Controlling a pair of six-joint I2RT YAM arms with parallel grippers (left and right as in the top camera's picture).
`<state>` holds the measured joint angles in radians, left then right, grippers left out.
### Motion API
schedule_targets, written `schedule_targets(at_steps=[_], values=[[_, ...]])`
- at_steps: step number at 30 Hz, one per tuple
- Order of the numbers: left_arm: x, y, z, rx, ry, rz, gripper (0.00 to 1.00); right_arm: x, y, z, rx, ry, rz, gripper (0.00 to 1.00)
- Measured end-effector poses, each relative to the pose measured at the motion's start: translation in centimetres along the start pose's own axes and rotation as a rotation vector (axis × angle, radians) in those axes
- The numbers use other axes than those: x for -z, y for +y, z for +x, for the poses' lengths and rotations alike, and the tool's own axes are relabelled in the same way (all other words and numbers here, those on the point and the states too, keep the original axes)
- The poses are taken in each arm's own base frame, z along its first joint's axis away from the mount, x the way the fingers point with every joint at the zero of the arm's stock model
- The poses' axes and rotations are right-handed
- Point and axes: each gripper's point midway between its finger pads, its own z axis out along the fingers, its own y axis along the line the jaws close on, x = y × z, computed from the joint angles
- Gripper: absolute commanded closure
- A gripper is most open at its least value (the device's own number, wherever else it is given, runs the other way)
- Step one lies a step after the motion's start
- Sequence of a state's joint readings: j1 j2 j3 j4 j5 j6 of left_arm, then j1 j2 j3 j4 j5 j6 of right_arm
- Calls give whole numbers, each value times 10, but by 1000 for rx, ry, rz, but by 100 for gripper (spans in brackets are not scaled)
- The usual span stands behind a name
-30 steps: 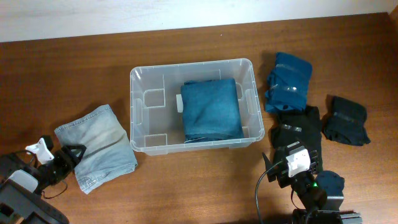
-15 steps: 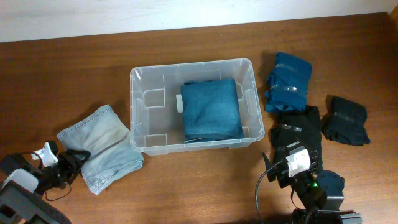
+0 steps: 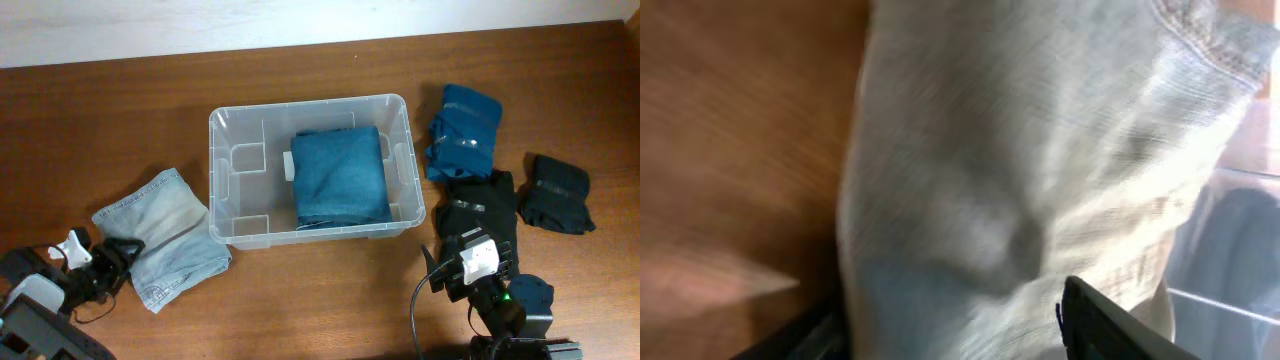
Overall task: Pack container
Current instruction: 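Grasp the light-blue denim's left edge with the left gripper, adjusting grip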
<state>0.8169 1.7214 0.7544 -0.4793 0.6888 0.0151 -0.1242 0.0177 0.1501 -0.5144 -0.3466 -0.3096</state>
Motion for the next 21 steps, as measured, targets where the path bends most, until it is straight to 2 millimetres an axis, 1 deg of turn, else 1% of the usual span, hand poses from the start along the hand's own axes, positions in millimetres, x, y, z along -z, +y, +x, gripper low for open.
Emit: schedule_targets(at_steps=[3,6,7,9,10,11,13,21], values=[[-5,-7,-5,-39,-17,55,35,0,0,0,0,0,0,2],[-10,-13,-8,-75,-24,121,41,0,0,0,0,0,0,2],[-12,-14,-7,-78,-23,139,46,0,0,0,0,0,0,2],[-14,-15,-6,-90,-19,156,65,0,0,0,0,0,0,2],[-15,-14,-5,-94,-16,156,78,0,0,0,1,0,0,2],[-17,-12,-3,-98,-11,151,100,0,0,0,0,0,0,2],[-21,-10,1,-89,2,160,100,0,0,0,0,0,0,2],[-19,-12,1,-81,12,177,100,0,0,0,0,0,0,2]])
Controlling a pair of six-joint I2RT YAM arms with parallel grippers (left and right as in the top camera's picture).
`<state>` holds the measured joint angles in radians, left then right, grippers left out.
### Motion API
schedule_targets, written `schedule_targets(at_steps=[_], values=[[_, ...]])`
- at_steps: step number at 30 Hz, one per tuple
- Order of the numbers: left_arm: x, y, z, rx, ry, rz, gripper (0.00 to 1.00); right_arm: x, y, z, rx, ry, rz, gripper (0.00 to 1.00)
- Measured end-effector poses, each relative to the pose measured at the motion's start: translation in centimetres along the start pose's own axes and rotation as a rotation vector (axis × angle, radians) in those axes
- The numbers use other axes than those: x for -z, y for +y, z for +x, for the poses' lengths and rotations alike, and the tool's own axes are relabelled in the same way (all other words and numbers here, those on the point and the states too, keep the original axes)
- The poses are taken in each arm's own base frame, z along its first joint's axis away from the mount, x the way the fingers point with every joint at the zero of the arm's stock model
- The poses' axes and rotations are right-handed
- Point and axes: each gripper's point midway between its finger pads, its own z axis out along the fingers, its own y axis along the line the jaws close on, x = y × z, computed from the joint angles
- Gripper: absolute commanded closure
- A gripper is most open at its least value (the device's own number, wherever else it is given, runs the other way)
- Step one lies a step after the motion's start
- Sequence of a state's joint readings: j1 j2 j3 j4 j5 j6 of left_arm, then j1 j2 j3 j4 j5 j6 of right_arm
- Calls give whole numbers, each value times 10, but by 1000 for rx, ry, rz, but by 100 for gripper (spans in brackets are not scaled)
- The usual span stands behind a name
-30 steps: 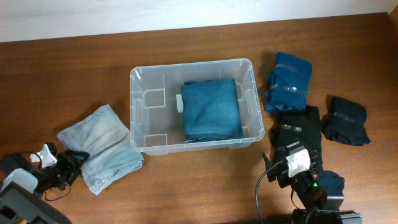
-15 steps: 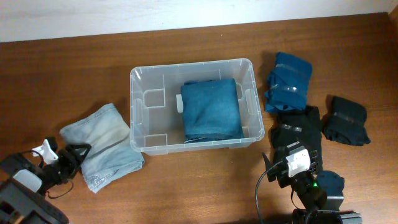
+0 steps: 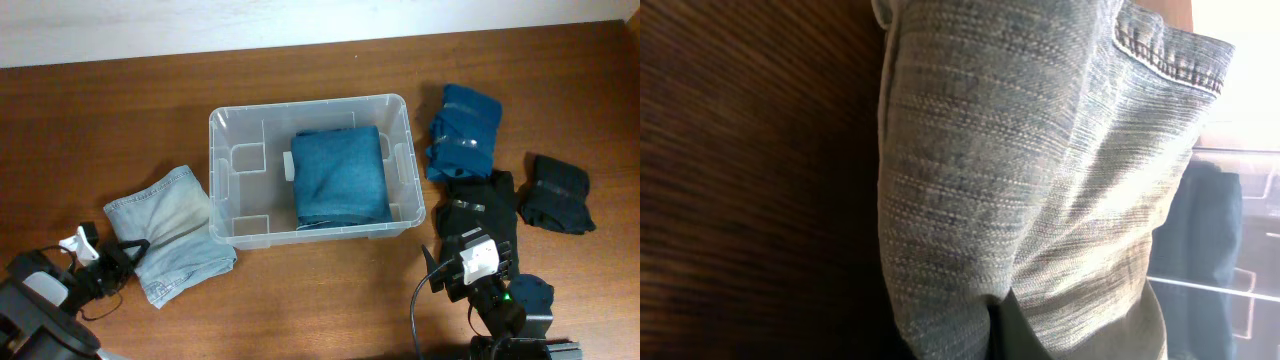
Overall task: Pack container
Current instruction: 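Grasp the light-blue denim's left edge with the left gripper, adjusting grip, then lift the light-blue denim and lower it into the container's left half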
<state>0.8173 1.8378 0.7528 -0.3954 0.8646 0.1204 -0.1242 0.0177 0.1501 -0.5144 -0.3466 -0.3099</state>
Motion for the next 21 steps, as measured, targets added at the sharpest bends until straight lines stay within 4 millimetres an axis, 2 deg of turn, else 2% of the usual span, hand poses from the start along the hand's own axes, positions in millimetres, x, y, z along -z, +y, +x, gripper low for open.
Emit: schedule_targets(at_steps=[7,9,11,15,18,21], values=[[11,-9,8,78,148,-46,100,0,0,0,0,0,0,2],[18,-16,4,84,174,-55,100,0,0,0,0,0,0,2],[25,-24,-9,64,171,-57,100,0,0,0,0,0,0,1],[52,-57,-48,-19,97,-40,100,0,0,0,0,0,0,2],[78,-92,-74,-107,19,-16,100,0,0,0,-1,0,0,2],[100,-124,-86,-170,-40,22,100,0,0,0,-1,0,0,2]])
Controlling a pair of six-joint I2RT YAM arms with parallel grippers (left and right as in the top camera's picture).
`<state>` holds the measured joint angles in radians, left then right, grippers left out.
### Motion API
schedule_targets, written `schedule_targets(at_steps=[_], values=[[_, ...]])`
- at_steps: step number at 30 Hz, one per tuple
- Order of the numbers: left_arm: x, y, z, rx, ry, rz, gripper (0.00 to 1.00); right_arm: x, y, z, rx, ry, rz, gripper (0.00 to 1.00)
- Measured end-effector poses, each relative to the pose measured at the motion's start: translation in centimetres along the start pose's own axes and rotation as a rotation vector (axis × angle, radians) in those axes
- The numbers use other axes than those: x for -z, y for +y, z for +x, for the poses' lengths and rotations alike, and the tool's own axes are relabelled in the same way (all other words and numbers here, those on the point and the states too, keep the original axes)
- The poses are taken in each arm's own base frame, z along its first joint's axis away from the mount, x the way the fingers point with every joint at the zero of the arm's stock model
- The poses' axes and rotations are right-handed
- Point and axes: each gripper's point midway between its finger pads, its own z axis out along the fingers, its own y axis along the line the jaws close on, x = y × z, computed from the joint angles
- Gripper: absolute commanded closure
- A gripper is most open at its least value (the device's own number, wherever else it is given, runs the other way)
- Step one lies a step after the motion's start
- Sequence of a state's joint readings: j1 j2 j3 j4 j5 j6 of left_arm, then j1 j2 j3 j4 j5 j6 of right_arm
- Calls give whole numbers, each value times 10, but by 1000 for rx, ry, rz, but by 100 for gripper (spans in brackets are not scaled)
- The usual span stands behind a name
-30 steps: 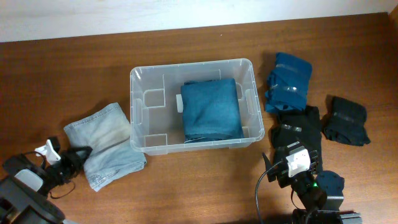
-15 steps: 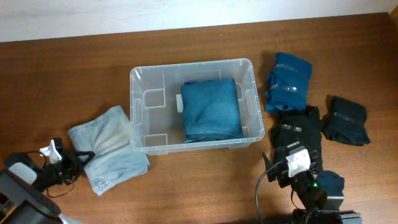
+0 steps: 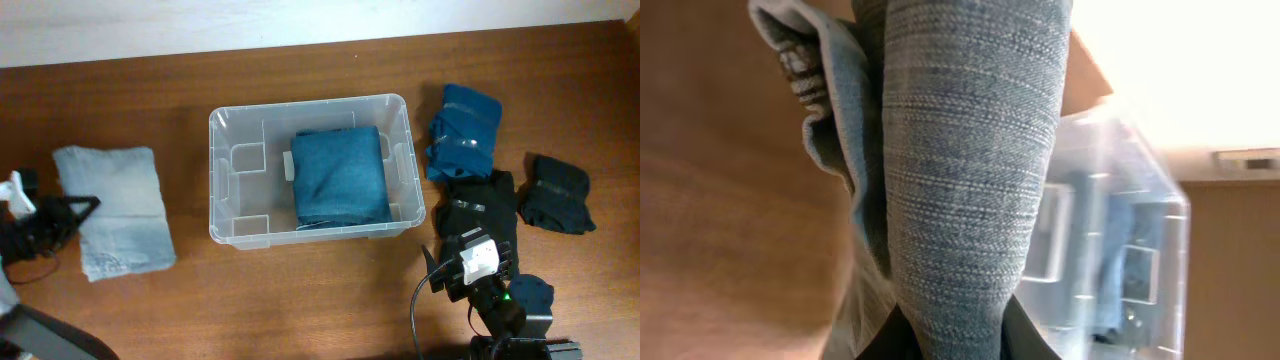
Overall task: Pack container
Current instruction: 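Lift the light-blue denim and lower it into the container's left half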
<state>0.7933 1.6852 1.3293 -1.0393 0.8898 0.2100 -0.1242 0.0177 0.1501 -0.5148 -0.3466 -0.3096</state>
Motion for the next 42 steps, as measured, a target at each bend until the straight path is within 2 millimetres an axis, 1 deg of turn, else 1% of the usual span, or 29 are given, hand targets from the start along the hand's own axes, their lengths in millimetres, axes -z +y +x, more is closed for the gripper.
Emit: schedule_targets(at_steps=[6,9,11,15,16,17,18,19,21,22,24,25,26,27,31,33,35,39,42], values=[[30,-52,-17,-85,-99,87,100,0,0,0,0,0,0,2],[44,-76,-19,-114,-140,129,100,0,0,0,0,0,0,2],[53,-97,-18,-140,-165,173,100,0,0,0,1,0,0,1],[61,-142,-12,-217,-183,274,100,0,0,0,1,0,0,2],[61,-156,-9,-244,-181,306,100,0,0,0,0,0,0,2],[61,-172,-5,-278,-176,339,100,0,0,0,0,0,0,2],[61,-183,-2,-307,-172,360,100,0,0,0,1,0,0,2],[59,-199,4,-345,-160,391,100,0,0,0,0,0,0,2],[55,-224,15,-397,-132,438,100,0,0,0,1,0,0,2],[51,-236,21,-427,-115,458,100,0,0,0,0,0,0,2],[42,-254,32,-464,-78,479,100,0,0,0,1,0,0,2],[32,-265,40,-482,-48,480,100,0,0,0,0,0,0,1],[25,-271,46,-488,-28,475,100,0,0,0,0,0,0,2],[12,-280,54,-499,0,458,100,0,0,0,1,0,0,2],[-21,-299,72,-493,47,391,100,0,0,0,0,0,0,2],[-38,-303,80,-471,75,357,100,0,0,0,1,0,0,2],[-62,-303,91,-430,112,298,100,0,0,0,1,0,0,2],[-100,-296,105,-372,164,203,100,0,0,0,1,0,0,2],[-131,-287,115,-336,209,138,100,0,0,0,0,0,0,2]])
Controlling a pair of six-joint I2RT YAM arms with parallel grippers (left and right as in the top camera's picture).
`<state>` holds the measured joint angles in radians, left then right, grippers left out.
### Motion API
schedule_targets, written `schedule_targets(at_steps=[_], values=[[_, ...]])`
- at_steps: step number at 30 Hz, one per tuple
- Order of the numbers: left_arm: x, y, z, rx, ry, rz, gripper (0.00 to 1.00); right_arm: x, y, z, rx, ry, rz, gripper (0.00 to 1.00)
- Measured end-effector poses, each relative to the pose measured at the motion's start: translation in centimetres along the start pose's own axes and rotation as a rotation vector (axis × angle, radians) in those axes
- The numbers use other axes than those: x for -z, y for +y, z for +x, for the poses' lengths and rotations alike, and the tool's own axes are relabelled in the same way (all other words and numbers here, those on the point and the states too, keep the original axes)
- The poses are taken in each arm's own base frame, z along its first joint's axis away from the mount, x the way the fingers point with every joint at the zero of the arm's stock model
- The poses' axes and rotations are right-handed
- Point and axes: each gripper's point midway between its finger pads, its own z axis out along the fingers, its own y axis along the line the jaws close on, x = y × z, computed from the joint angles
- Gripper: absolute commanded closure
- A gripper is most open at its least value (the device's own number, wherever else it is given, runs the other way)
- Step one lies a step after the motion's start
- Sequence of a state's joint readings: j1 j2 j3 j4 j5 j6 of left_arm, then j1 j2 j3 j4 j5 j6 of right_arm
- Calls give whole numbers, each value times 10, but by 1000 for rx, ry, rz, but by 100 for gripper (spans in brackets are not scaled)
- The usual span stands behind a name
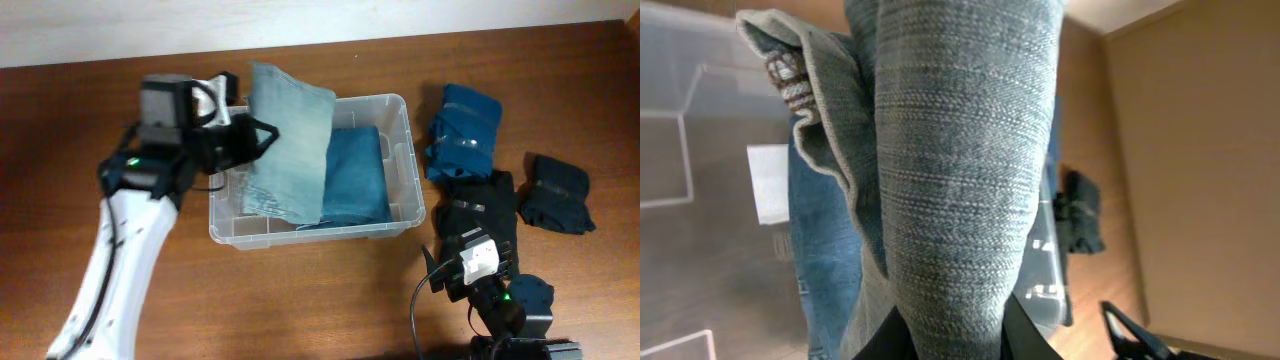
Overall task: Pack container
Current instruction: 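Lift the light-blue denim and lower it into the container's left half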
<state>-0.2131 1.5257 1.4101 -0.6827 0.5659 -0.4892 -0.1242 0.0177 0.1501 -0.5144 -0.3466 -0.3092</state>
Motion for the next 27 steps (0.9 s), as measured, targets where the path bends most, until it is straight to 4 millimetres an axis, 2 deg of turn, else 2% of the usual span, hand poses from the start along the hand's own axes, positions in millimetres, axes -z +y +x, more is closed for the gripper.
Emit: schedule_targets(at_steps=[4,8,11,17,21,24,27], values=[[-29,18,2,32,30,-48,100,0,0,0,0,0,0,2],[-50,47,9,89,76,-131,100,0,0,0,0,0,0,2],[-54,64,14,113,91,-200,100,0,0,0,1,0,0,2],[-46,91,19,130,84,-348,99,0,0,0,0,0,0,2],[-39,109,24,139,89,-451,83,0,0,0,1,0,0,2],[-37,113,24,135,85,-478,67,0,0,0,1,0,0,2],[-36,117,23,134,79,-497,60,0,0,0,1,0,0,2]])
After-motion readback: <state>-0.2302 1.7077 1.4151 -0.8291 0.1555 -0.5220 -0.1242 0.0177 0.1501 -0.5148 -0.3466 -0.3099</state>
